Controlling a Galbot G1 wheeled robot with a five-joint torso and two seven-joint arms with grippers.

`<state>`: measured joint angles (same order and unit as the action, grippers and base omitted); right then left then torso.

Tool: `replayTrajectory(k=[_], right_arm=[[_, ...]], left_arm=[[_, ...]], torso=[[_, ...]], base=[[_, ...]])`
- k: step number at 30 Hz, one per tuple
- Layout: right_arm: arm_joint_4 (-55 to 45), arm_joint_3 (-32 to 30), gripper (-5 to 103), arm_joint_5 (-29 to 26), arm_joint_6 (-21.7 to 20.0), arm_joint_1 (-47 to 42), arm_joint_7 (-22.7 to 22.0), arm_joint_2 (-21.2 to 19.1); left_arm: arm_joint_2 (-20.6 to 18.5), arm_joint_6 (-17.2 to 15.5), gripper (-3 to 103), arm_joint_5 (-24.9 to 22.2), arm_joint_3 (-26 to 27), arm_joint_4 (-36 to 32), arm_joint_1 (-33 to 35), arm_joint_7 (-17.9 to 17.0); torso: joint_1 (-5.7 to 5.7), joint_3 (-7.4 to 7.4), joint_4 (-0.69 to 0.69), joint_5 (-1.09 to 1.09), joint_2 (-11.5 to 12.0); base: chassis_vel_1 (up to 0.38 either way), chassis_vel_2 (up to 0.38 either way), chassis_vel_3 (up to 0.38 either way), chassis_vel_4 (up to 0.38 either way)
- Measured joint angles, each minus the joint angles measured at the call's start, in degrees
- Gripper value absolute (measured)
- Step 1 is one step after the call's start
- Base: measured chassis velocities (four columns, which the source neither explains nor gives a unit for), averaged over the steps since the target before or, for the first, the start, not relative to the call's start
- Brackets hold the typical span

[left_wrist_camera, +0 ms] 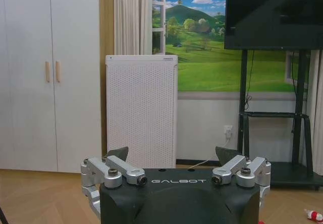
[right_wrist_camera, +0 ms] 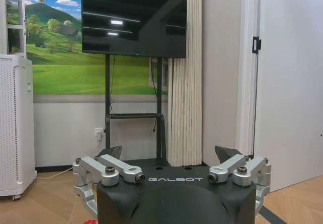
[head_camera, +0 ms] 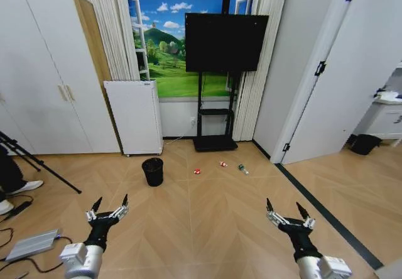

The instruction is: Pick up the trash bin and place the garbage on the floor into it.

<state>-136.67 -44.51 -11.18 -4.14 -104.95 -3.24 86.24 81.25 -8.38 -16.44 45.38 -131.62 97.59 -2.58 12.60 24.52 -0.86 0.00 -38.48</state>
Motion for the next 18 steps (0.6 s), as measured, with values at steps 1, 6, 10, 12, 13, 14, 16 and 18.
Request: replayTrajectory(k=[1, 6, 10, 12, 13, 14, 16, 18], right_arm=[[0.2, -0.1, 100, 0.1, 0.2, 0.0, 0.0, 0.0], [0.8, -0.4, 100, 0.1, 0.6, 0.3, 0.0, -0.1], [1.1, -0.5, 100, -0.4, 0.7, 0.6, 0.0, -0.3], [1.1, -0.5, 100, -0.4, 0.7, 0.6, 0.0, -0.3], [1.1, -0.5, 100, -0.4, 0.7, 0.6, 0.1, -0.3], [1.1, -0.5, 100, -0.4, 0.7, 0.6, 0.1, -0.3], [1.1, -0.5, 100, -0.5, 0.9, 0.6, 0.1, -0.3], [1.1, -0.5, 100, -0.7, 1.0, 0.7, 0.2, -0.3]], left_arm=[[0.0, 0.1, 94, 0.0, 0.1, 0.2, 0.1, -0.3], [0.1, 0.1, 94, -0.2, 0.3, 0.6, 0.4, -0.9], [0.0, 0.1, 94, -0.8, 0.5, 0.8, 0.7, -1.3], [0.0, 0.1, 94, -1.1, 0.6, 0.7, 0.7, -1.4], [0.0, 0.0, 94, -1.4, 0.7, 0.5, 0.8, -1.5], [0.0, 0.0, 94, -1.4, 0.7, 0.5, 0.8, -1.5], [0.1, -0.1, 94, -1.5, 0.7, 0.2, 1.1, -1.6], [0.1, -0.1, 94, -1.5, 0.7, 0.0, 1.3, -1.6]], torso=[[0.0, 0.0, 0.0, 0.0, 0.0], [0.0, 0.0, 0.0, 0.0, 0.0], [0.0, 0.0, 0.0, 0.0, 0.0], [0.0, 0.0, 0.0, 0.0, 0.0], [0.0, 0.0, 0.0, 0.0, 0.0], [0.0, 0.0, 0.0, 0.0, 0.0], [0.0, 0.0, 0.0, 0.0, 0.0], [0.0, 0.0, 0.0, 0.0, 0.0]], base=[[0.0, 0.0, 0.0, 0.0], [0.0, 0.0, 0.0, 0.0], [0.0, 0.0, 0.0, 0.0], [0.0, 0.0, 0.0, 0.0], [0.0, 0.0, 0.0, 0.0], [0.0, 0.0, 0.0, 0.0], [0.0, 0.0, 0.0, 0.0], [0.0, 0.0, 0.0, 0.0]])
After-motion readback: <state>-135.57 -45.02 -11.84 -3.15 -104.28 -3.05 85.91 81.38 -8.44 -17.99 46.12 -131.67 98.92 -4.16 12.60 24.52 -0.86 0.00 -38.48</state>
